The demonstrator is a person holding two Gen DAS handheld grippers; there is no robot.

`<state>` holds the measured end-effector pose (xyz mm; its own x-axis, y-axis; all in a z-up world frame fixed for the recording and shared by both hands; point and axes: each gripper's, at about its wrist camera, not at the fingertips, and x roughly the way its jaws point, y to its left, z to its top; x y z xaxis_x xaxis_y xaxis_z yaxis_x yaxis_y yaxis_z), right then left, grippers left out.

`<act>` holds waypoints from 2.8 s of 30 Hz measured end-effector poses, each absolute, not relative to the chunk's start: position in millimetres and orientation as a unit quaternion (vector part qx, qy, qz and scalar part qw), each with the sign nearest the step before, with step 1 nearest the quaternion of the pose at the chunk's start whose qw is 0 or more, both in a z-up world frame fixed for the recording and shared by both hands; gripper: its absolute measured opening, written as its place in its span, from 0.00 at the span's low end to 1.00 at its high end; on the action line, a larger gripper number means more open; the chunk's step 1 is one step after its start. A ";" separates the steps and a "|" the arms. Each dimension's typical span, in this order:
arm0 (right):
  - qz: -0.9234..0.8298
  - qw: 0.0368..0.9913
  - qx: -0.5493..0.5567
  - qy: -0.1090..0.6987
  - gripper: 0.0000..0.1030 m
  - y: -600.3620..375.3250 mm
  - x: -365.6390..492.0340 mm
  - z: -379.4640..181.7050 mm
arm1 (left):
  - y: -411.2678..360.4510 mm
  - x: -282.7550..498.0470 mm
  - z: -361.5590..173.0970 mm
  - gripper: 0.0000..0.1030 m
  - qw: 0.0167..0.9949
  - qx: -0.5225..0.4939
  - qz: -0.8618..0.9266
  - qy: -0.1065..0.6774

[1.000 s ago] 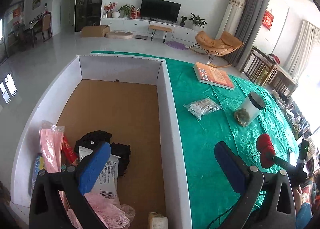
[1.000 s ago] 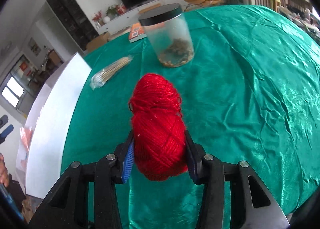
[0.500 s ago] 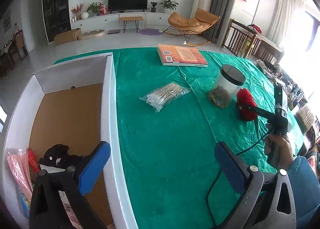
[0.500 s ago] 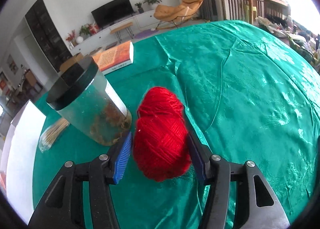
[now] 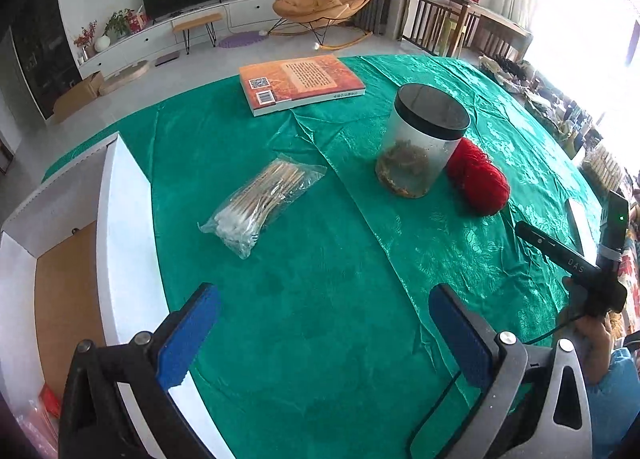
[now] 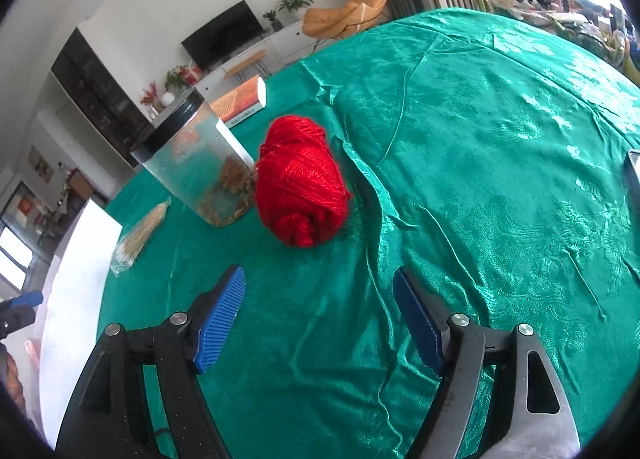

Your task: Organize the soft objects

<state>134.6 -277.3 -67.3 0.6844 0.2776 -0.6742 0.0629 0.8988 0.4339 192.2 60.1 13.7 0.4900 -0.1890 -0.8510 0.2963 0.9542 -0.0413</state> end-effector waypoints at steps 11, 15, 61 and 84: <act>0.040 0.884 0.247 0.394 0.77 -293.3 133.5 -75.0 | 39.9 308.0 -66.2 0.98 0.835 0.168 -0.089 0.517; 0.040 0.881 0.251 0.400 0.77 -295.2 135.2 -78.3 | 53.5 331.3 -91.6 0.99 0.826 0.158 -0.061 0.538; 0.463 0.753 0.019 0.467 0.73 130.0 98.0 69.8 | 324.5 29.3 57.2 0.97 0.907 -0.065 0.168 0.381; 0.404 0.810 -0.065 0.419 0.73 99.9 60.2 74.1 | 282.7 7.1 61.2 0.97 0.886 0.024 0.303 0.350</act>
<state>60.2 99.9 74.1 0.3220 0.5999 -0.7324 -0.7097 0.6650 0.2326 7.1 282.7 61.2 0.5712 0.5544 -0.6052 -0.5207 0.8148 0.2549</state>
